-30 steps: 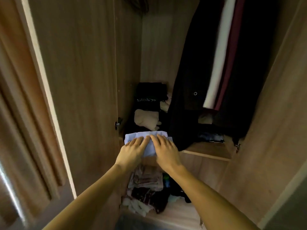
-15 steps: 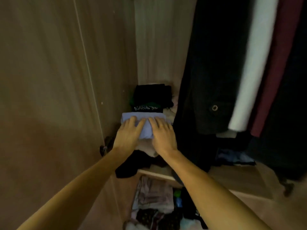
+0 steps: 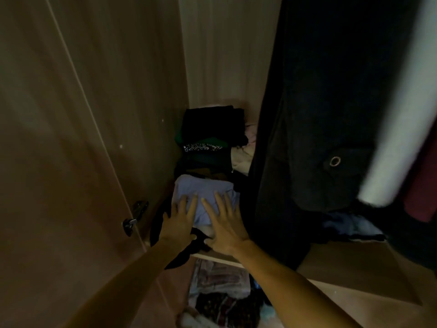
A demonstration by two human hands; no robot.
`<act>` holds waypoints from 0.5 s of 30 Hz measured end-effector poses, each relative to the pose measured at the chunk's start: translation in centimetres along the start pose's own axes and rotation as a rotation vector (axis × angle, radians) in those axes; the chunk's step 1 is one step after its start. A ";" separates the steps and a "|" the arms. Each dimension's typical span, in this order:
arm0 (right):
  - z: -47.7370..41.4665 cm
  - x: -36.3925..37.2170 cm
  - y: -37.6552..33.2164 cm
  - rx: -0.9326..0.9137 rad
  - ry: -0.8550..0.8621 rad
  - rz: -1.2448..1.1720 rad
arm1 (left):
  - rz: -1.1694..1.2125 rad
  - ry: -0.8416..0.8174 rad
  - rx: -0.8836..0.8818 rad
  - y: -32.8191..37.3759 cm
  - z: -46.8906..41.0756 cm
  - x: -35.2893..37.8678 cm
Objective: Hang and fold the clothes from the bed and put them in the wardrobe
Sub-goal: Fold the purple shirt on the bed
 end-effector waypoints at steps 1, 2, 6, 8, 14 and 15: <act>-0.6 0.4 0.1 0.014 0.047 0.006 | 0.011 -0.009 0.009 -0.2 -0.7 0.1; -1.1 0.6 0.2 0.050 0.086 -0.005 | 0.022 -0.003 0.033 -0.4 -1.5 0.2; -4.0 -0.2 0.8 0.145 0.030 0.000 | 0.003 0.031 0.048 -1.5 -5.1 0.2; -5.4 -0.7 0.6 0.155 0.046 0.031 | -0.075 0.042 -0.008 -1.4 -5.7 -1.7; -5.4 -0.9 -0.6 0.166 0.081 -0.005 | -0.111 -0.019 -0.138 -0.7 -2.5 -3.6; -4.4 -1.2 -0.9 0.154 0.051 0.005 | -0.057 0.010 -0.099 -0.6 -1.5 -3.6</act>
Point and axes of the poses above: each hand's wrist, its own z-axis away from the middle knuckle, its own x-axis out of the palm, y = z × x, the point moved 4 cm from there along -z, towards the middle knuckle, and after that the axes turned 10 degrees about -y, right-handed, at the moved point
